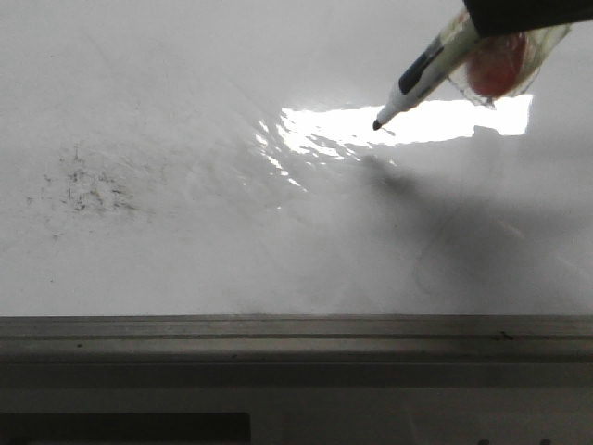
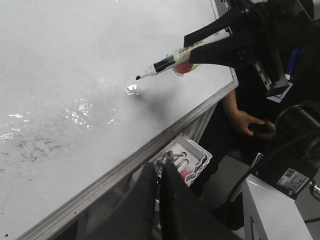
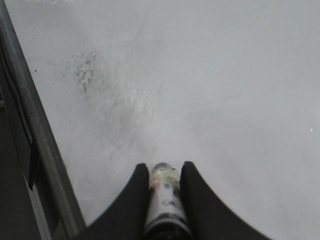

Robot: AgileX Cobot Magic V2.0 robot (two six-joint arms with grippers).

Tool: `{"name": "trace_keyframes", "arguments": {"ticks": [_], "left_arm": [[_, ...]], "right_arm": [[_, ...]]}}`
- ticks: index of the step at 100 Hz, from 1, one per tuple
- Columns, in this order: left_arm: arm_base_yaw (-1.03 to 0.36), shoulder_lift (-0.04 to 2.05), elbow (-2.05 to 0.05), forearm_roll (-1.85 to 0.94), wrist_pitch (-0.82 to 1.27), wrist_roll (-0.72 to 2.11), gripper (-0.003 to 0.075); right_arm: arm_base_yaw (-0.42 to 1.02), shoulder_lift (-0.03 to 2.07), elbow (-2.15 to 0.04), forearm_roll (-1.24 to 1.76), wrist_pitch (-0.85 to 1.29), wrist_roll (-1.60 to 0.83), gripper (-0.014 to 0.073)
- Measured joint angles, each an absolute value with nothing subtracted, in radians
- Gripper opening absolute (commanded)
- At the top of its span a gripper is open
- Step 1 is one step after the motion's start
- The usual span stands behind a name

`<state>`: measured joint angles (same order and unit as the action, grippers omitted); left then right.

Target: Write number 8 on whiteboard

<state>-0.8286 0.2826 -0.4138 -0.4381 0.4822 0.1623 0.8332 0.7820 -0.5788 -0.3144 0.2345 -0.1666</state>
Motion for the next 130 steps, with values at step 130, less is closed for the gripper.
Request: {"name": "trace_keyframes", "arguments": {"ticks": [130], "left_arm": [[-0.829,0.283,-0.414,-0.484,0.479,0.162,-0.0020]], "right_arm": [[0.794,0.863,-0.581,-0.292,0.204,-0.164,-0.0043]]}}
